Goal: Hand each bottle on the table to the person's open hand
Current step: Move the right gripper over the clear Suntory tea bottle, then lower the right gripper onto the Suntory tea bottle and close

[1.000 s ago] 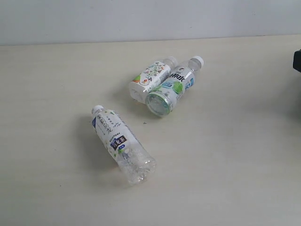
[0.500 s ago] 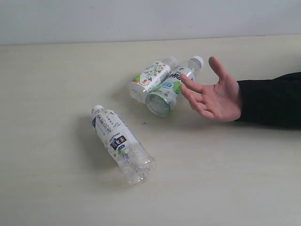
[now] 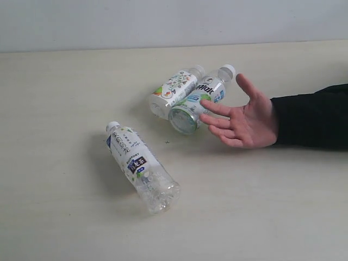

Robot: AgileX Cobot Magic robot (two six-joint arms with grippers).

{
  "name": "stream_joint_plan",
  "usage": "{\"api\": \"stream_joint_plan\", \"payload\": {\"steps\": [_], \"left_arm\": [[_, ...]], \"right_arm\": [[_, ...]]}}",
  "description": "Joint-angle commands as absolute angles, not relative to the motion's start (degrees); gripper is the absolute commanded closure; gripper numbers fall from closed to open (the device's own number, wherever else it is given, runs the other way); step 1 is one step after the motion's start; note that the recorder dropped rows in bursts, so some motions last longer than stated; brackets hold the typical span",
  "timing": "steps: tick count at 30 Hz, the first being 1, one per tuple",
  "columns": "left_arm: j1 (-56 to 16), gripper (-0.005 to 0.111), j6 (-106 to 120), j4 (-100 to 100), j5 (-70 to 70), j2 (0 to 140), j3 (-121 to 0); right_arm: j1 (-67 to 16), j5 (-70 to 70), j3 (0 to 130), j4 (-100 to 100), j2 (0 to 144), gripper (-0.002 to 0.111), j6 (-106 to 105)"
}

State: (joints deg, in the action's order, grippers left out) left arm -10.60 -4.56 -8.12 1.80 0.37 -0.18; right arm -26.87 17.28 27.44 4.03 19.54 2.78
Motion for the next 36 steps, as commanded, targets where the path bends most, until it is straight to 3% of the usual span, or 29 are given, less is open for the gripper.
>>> {"api": "stream_joint_plan", "payload": {"steps": [1, 18, 22, 31, 36], "left_arm": [[-10.40, 0.106, -4.75, -8.42, 1.69, 0.00, 0.00], [-10.40, 0.106, -4.75, -8.42, 1.69, 0.00, 0.00], [-10.40, 0.106, -4.75, -8.42, 1.69, 0.00, 0.00], [-10.40, 0.106, -4.75, -8.42, 1.69, 0.00, 0.00], [-10.40, 0.106, -4.75, -8.42, 1.69, 0.00, 0.00]], "right_arm": [[-26.64, 14.46, 27.19, 4.88, 19.33, 0.108, 2.65], [-26.64, 18.70, 28.11, 1.42, 22.37, 0.108, 4.26], [-26.64, 22.34, 35.27, -4.00, 34.72, 0.105, -1.75], [-26.64, 46.70, 57.33, -36.54, 72.33, 0.098, -24.55], [-32.43, 47.39, 63.85, -36.00, 84.66, 0.098, -23.94]]}}
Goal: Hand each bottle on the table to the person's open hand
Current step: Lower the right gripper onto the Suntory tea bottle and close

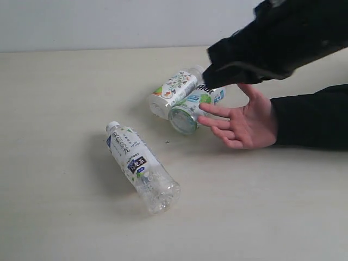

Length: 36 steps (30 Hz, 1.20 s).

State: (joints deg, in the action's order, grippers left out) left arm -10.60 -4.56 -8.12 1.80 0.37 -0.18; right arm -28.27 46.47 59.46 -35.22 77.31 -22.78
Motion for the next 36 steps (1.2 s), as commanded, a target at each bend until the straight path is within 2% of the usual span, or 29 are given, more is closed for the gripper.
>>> {"api": "stream_joint_plan", "payload": {"steps": [1, 11, 17, 22, 28, 31, 36], "left_arm": [[-10.40, 0.106, -4.75, -8.42, 1.69, 0.00, 0.00], [-10.40, 0.106, -4.75, -8.42, 1.69, 0.00, 0.00], [-10.40, 0.106, -4.75, -8.42, 1.69, 0.00, 0.00], [-10.40, 0.106, -4.75, -8.42, 1.69, 0.00, 0.00], [-10.40, 0.106, -4.75, -8.42, 1.69, 0.00, 0.00], [-10.40, 0.106, -4.75, -8.42, 1.69, 0.00, 0.00], [-10.40, 0.106, -4.75, -8.42, 1.69, 0.00, 0.00]], "right_arm": [[-34.07, 46.69, 64.64, -35.52, 86.40, 0.098, -23.94], [-46.52, 45.27, 74.67, -9.50, 97.78, 0.098, -2.92], [-51.20, 46.30, 79.04, -4.80, 101.07, 0.096, -0.35], [-54.05, 47.41, 81.14, -0.50, 103.20, 0.079, 0.98], [-54.66, 47.64, 81.27, 1.41, 106.15, 0.045, 3.56], [-54.66, 47.74, 81.27, 2.44, 107.22, 0.037, 4.75], [-54.66, 47.63, 81.27, 2.54, 109.05, 0.030, 4.07]]}}
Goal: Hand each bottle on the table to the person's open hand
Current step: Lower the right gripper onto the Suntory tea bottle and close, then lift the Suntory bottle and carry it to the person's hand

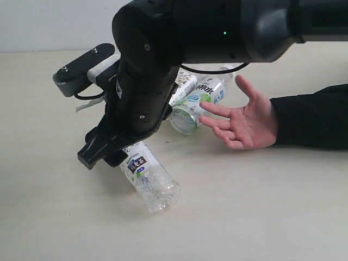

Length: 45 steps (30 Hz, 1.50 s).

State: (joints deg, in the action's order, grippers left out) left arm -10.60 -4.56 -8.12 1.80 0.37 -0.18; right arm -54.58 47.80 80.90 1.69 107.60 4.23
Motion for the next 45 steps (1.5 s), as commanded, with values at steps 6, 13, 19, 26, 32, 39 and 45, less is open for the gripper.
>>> {"api": "stream_joint_plan", "payload": {"steps": [6, 13, 19, 26, 32, 39, 45], "left_arm": [[-10.40, 0.106, -4.75, -8.42, 1.69, 0.00, 0.00], [-10.40, 0.106, -4.75, -8.42, 1.69, 0.00, 0.00], [-10.40, 0.106, -4.75, -8.42, 1.69, 0.00, 0.00], [-10.40, 0.106, -4.75, -8.42, 1.69, 0.00, 0.00], [-10.40, 0.106, -4.75, -8.42, 1.69, 0.00, 0.00], [-10.40, 0.106, -4.75, -8.42, 1.69, 0.00, 0.00], [-10.40, 0.106, -4.75, -8.42, 1.69, 0.00, 0.00]], "right_arm": [[-54.66, 47.27, 81.27, 5.48, 112.23, 0.022, 4.56], [-54.66, 45.69, 81.27, 12.51, 117.29, 0.022, 10.63], [-54.66, 45.32, 81.27, 12.66, 120.76, 0.023, 10.75], [-54.66, 47.76, 81.27, 11.85, 120.97, 0.058, 11.16], [-54.66, 54.69, 83.85, 10.66, 117.68, 0.108, 10.78], [-54.66, 57.01, 83.95, 7.78, 104.36, 0.108, 9.44], [-48.74, 61.94, 83.28, 8.89, 92.99, 0.108, 11.06]]}}
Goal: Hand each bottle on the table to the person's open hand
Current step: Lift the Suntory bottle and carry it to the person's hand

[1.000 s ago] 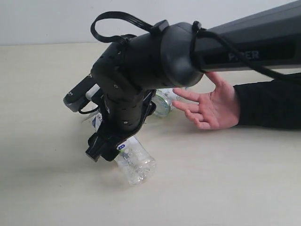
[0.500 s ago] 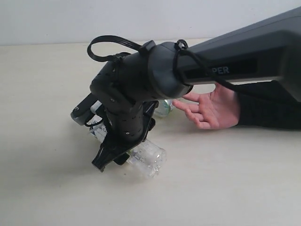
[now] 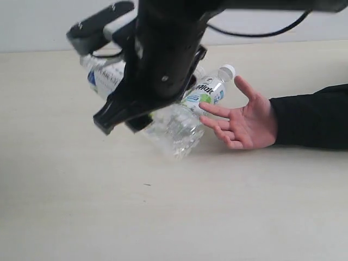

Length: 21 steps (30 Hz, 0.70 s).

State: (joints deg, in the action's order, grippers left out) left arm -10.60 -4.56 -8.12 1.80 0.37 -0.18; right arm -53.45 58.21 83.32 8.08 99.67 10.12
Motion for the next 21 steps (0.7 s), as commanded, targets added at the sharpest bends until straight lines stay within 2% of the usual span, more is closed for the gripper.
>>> {"api": "stream_joint_plan", "payload": {"steps": [1, 10, 17, 21], "left_arm": [[-10.40, 0.106, -4.75, -8.42, 1.69, 0.00, 0.00], [-10.40, 0.106, -4.75, -8.42, 1.69, 0.00, 0.00], [-10.40, 0.106, -4.75, -8.42, 1.69, 0.00, 0.00], [-10.40, 0.106, -4.75, -8.42, 1.69, 0.00, 0.00]], "right_arm": [[-47.32, 62.21, 82.88, 8.77, 91.96, 0.108, 11.62], [-33.21, 59.69, 73.21, 7.35, 89.83, 0.108, 12.61], [-26.25, 56.34, 68.96, 1.26, 93.11, 0.108, 7.49], [-25.31, 55.98, 68.96, 0.96, 95.91, 0.108, 7.49]]}}
